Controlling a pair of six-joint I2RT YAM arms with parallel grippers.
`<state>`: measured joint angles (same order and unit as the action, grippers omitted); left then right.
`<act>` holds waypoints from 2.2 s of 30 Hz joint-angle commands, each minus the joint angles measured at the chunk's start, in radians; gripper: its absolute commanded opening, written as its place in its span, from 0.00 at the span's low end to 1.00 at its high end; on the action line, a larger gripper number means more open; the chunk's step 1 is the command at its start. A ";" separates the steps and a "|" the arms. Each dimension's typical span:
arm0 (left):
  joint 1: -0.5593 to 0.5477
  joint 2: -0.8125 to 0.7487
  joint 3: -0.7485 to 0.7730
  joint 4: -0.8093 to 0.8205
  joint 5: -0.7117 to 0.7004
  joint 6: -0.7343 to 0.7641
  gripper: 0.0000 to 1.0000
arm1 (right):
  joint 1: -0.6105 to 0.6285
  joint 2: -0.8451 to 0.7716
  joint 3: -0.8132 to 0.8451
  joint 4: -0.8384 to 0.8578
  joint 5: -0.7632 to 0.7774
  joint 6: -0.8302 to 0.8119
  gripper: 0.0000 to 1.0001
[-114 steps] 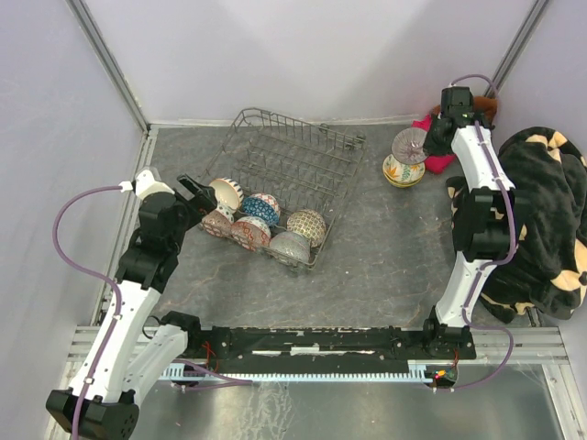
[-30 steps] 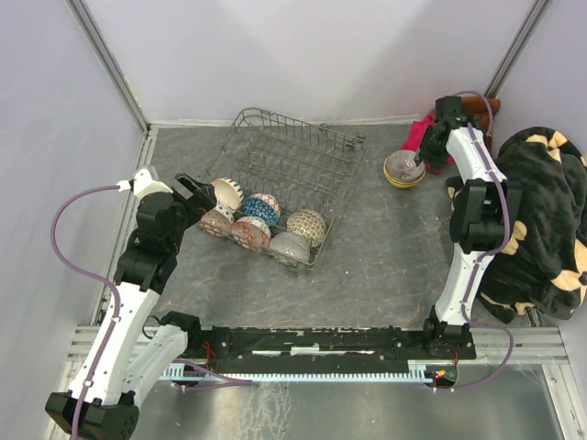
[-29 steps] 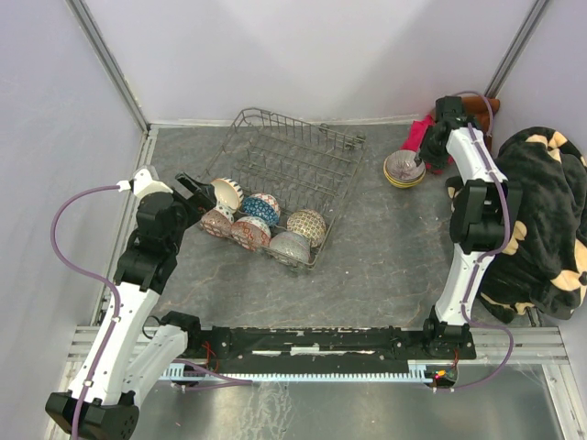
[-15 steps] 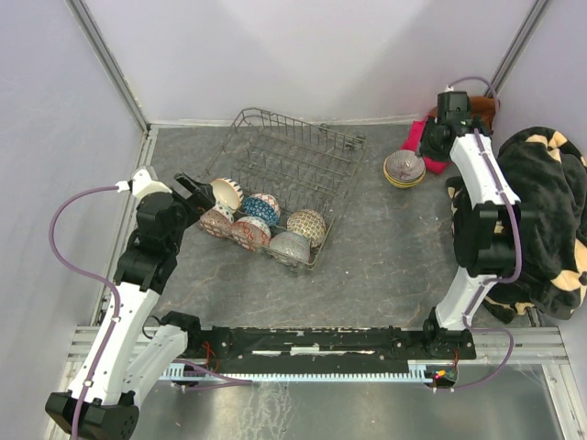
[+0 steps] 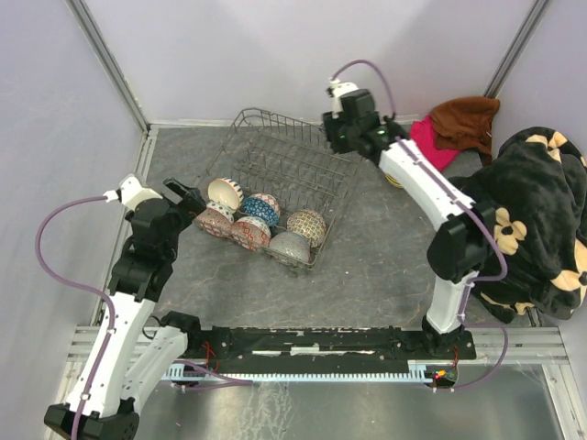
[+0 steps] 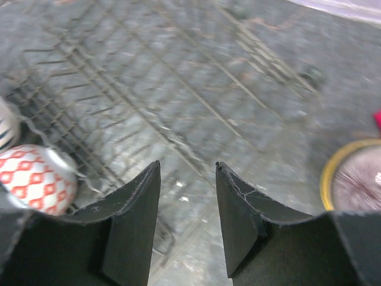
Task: Unload the bowls from the dish rack
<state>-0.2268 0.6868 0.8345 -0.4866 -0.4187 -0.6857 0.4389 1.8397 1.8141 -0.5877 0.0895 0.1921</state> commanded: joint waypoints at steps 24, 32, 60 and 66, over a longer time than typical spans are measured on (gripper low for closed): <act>-0.002 -0.195 0.058 -0.139 -0.237 -0.037 0.99 | 0.575 0.550 0.581 0.161 0.270 -0.316 0.64; -0.002 -0.258 0.040 -0.135 -0.250 -0.054 0.99 | 0.608 0.612 0.585 0.216 0.385 -0.363 0.60; -0.004 -0.291 0.022 -0.126 -0.259 -0.030 0.99 | 0.612 0.765 0.649 0.302 0.545 -0.376 0.46; -0.003 -0.290 0.016 -0.119 -0.261 -0.028 0.99 | 0.612 0.775 0.650 0.317 0.562 -0.380 0.38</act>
<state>-0.2268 0.4084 0.8558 -0.6407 -0.6537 -0.7136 1.0496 2.6099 2.4134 -0.3271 0.6144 -0.1844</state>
